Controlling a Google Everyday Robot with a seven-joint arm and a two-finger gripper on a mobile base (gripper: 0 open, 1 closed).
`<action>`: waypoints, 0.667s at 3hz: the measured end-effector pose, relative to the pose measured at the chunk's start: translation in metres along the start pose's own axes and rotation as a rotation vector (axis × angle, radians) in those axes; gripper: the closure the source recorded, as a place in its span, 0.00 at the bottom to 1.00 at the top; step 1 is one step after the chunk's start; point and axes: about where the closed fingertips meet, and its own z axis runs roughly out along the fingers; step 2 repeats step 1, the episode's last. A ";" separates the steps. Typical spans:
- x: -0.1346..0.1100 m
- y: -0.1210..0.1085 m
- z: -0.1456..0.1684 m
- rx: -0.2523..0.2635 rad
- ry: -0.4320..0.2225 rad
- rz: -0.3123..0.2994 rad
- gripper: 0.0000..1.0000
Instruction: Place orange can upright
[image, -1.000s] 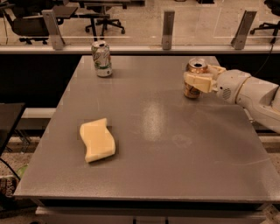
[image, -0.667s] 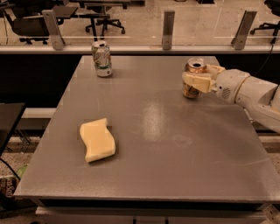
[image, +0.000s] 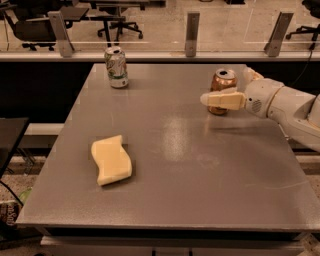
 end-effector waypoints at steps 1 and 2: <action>0.000 0.000 0.000 0.000 0.000 0.000 0.00; 0.000 0.000 0.000 0.000 0.000 0.000 0.00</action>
Offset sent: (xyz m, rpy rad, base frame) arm 0.0000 0.0000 0.0000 0.0000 0.0000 0.0000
